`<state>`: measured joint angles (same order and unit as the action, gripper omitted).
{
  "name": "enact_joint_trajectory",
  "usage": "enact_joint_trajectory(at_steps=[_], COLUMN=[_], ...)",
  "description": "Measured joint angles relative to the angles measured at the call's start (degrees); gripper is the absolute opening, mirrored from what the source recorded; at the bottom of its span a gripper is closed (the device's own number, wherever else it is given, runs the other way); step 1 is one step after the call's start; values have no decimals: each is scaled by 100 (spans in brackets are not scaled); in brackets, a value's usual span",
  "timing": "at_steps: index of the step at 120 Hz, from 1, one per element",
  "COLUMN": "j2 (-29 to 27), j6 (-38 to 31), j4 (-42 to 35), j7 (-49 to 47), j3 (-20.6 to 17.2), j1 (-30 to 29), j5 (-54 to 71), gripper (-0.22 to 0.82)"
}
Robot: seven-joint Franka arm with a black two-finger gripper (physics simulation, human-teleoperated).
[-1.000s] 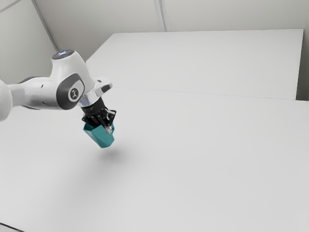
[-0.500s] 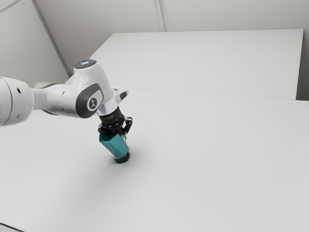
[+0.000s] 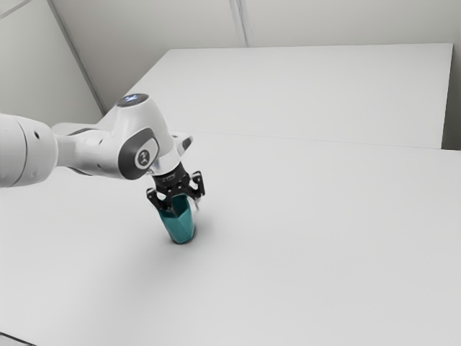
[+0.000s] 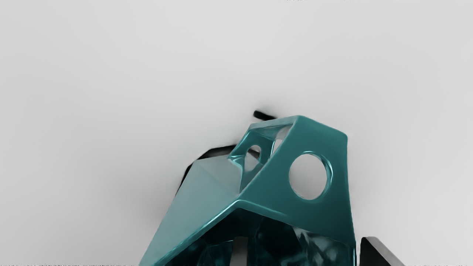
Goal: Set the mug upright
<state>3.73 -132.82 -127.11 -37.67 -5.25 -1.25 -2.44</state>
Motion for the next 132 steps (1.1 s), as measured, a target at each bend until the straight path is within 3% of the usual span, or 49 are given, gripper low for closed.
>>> enact_joint_trajectory(at_steps=[18,42,84,132], j2=[-82,-286,-809,-636], j6=[4,47,317,1616], j4=[0,0,209,1753], j7=[-115,-225,-315,743], j3=[-2,-10,-46,-3], j1=[-23,-37,176,183], j5=[-2,10,17,800], gripper=[46,55,59,60])
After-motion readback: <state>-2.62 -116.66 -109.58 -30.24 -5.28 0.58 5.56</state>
